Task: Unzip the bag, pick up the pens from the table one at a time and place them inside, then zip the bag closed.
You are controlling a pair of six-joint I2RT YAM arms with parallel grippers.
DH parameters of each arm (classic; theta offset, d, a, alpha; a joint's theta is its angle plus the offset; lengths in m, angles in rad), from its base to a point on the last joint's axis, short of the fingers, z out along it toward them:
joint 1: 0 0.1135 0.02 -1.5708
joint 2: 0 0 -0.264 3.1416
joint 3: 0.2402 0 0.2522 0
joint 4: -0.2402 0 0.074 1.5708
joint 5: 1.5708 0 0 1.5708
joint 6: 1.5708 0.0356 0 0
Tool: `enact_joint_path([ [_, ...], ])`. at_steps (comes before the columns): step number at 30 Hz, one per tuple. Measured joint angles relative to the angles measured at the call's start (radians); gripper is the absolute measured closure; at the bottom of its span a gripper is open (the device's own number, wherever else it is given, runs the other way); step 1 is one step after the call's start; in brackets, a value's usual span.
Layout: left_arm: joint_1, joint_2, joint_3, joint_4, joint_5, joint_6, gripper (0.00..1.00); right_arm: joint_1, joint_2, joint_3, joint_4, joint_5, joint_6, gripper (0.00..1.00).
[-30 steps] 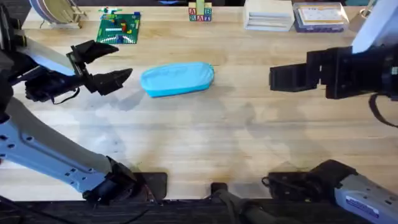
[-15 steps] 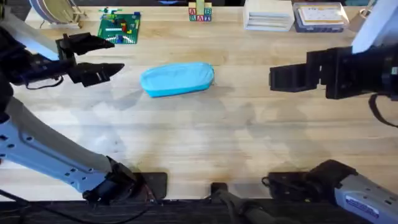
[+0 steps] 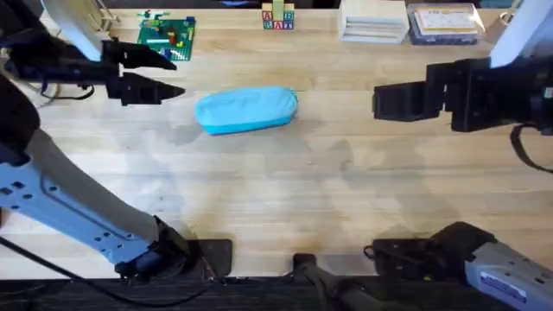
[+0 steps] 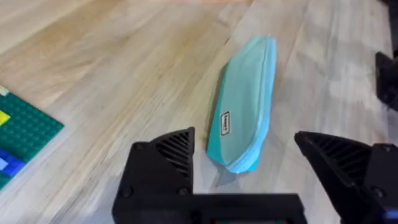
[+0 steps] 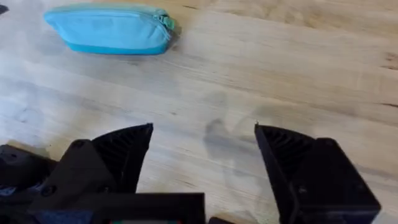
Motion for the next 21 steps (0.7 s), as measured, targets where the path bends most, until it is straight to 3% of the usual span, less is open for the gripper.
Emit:
enact_joint_path([
  [7,-0.126,-0.095,0.006,0.234,-0.214,-0.387,0.002,0.0,0.0,0.0,0.0,0.0,0.0,0.003],
  [10,-0.178,-0.144,0.011,0.27,-0.303,-0.525,0.002,0.0,0.0,0.0,0.0,0.0,0.0,0.003],
  [14,-0.216,-0.183,0.015,0.271,-0.359,-0.614,0.002,0.0,0.0,0.0,0.0,0.0,0.0,0.003],
  [21,-0.217,-0.22,0.015,0.195,-0.409,-0.7,0.001,0.0,0.0,0.0,0.0,0.0,0.0,0.003],
])
